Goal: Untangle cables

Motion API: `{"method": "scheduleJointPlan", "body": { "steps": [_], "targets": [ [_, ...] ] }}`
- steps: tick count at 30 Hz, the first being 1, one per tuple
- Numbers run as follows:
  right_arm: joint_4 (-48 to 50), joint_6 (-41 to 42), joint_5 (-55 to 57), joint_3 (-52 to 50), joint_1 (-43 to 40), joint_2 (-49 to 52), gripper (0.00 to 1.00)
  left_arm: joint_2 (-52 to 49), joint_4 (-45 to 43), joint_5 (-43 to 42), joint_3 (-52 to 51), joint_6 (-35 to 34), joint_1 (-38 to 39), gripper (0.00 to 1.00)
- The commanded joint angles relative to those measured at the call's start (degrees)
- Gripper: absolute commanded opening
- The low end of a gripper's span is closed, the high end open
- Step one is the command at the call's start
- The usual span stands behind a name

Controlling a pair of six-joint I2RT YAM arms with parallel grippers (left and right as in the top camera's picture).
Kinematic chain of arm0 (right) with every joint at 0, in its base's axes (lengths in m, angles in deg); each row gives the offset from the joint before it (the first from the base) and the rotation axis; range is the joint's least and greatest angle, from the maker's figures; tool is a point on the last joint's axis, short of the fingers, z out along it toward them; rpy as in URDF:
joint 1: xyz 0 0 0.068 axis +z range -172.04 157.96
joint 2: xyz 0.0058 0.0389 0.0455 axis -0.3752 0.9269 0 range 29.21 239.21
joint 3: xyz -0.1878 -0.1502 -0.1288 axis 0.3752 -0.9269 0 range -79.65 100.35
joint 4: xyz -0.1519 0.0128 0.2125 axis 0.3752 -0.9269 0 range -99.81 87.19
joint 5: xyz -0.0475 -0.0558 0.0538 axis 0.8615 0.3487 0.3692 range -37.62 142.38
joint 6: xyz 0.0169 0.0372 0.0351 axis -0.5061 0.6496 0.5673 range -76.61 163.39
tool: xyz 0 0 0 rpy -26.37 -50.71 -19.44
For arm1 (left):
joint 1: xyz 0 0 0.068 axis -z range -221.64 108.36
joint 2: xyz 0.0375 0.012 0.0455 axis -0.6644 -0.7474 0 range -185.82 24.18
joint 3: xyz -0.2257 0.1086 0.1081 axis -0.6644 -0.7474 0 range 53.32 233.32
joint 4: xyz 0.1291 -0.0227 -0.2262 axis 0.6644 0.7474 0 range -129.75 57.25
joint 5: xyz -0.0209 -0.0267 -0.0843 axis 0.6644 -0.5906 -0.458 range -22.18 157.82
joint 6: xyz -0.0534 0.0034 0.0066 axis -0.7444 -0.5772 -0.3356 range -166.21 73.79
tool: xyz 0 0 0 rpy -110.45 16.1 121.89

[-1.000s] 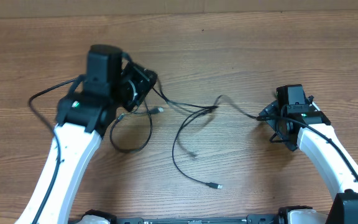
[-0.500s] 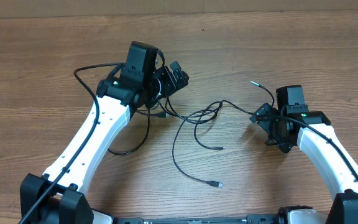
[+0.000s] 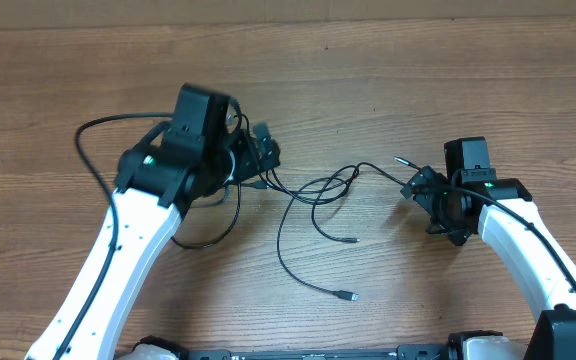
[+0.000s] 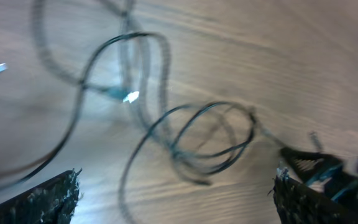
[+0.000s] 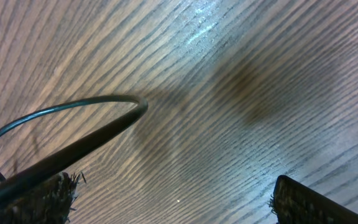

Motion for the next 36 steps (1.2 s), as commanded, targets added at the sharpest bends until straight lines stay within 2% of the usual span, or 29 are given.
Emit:
{"method": "scheduleJointPlan", "body": {
  "steps": [1,3,8,15,18,21,25,30,34,36],
  "targets": [
    [0.11,-0.48,-0.28,0.0,-0.11,-0.24,1.0,6.01,5.33,8.72,-0.09,1.31,-0.33,1.0],
    [0.11,-0.48,-0.28,0.0,-0.11,-0.26,1.0,9.09,8.61,12.83,-0.09,1.29,-0.33,1.0],
    [0.11,-0.48,-0.28,0.0,-0.11,-0.26,1.0,14.91,13.03,17.0,-0.09,1.07,-0.33,1.0],
    [0.11,-0.5,-0.26,0.0,-0.11,-0.26,1.0,17.25,14.4,15.52,-0.24,-1.7,-0.22,1.0],
    [0.09,-0.87,1.95,0.0,-0.11,-0.26,1.0,16.17,13.66,13.86,-1.27,-7.34,-0.22,0.99],
    [0.09,-0.85,2.71,0.0,-0.11,-0.24,1.0,13.73,10.58,12.92,-2.93,-12.39,-0.2,0.99],
    [0.11,-0.85,2.69,0.0,-0.11,-0.26,1.0,8.02,5.05,10.56,-4.17,-12.2,0.17,0.86],
    [0.11,-0.85,2.69,0.0,-0.11,-0.24,1.0,-1.95,-0.15,5.88,-4.17,-12.22,1.86,0.84],
    [0.11,-0.85,2.69,0.0,-0.11,-0.26,1.0,-10.01,-9.09,-0.15,-4.17,-9.75,3.17,0.7],
    [0.11,-0.85,2.69,0.0,-0.11,-0.26,1.0,-13.35,-12.57,-1.99,-4.17,-9.7,3.43,0.69]
  ]
}}
